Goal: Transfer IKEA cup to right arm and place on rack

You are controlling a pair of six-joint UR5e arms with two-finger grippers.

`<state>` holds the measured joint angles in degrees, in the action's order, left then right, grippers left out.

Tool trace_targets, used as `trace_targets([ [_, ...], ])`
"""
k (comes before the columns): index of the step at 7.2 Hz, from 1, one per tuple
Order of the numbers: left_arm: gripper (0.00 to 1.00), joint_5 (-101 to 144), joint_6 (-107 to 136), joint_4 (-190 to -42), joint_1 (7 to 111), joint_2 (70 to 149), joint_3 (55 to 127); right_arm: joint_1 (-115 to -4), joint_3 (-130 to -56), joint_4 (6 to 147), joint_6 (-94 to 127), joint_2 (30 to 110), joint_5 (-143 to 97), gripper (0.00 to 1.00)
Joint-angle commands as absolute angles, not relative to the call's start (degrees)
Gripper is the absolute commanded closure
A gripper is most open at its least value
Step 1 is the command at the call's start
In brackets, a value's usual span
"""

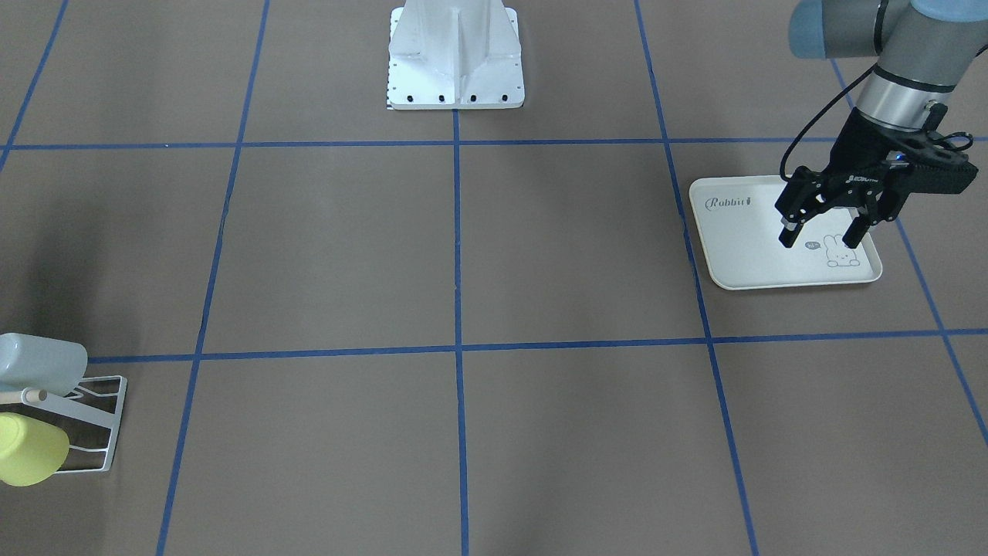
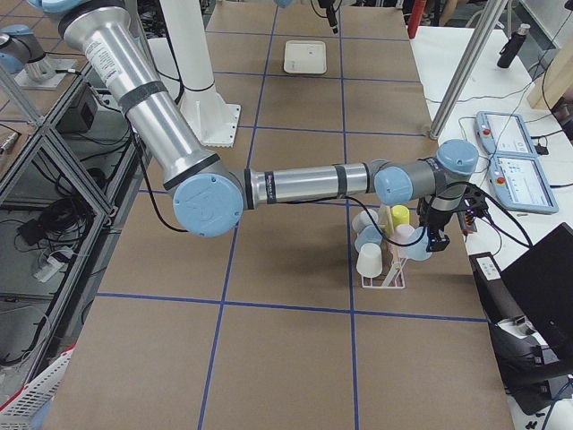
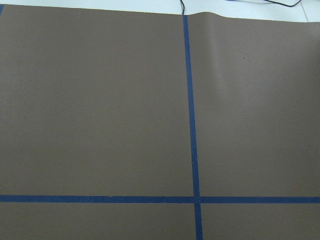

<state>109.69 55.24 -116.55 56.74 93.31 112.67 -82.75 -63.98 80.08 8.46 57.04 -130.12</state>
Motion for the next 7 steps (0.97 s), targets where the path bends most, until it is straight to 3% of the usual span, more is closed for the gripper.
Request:
trace_targets([
  [1,0.0,109.69,55.63,-116.54,56.69,93.51,112.68,-82.36,-63.46,80.07,8.35,57.82,-129.99,0.84],
  [3,0.0,109.69,55.9,-116.54,56.6,93.78,112.68,-82.0,-63.46,80.07,8.26,58.44,-129.99,0.82],
  [4,0.0,109.77,55.9,-116.54,56.6,93.87,112.76,-81.83,-63.37,80.07,8.17,58.62,-129.9,0.7],
  [5,0.0,109.69,55.9,-116.54,56.6,93.87,112.59,-81.65,-62.85,79.98,8.26,58.8,-129.9,0.45],
  [6,0.0,109.69,55.64,-116.54,56.6,93.52,112.59,-81.48,-62.06,79.81,8.26,58.8,-129.82,0.05],
  [7,0.0,109.69,55.11,-116.46,56.69,93.34,112.59,-81.04,-61.96,79.98,8.35,58.89,-129.21,0.01],
])
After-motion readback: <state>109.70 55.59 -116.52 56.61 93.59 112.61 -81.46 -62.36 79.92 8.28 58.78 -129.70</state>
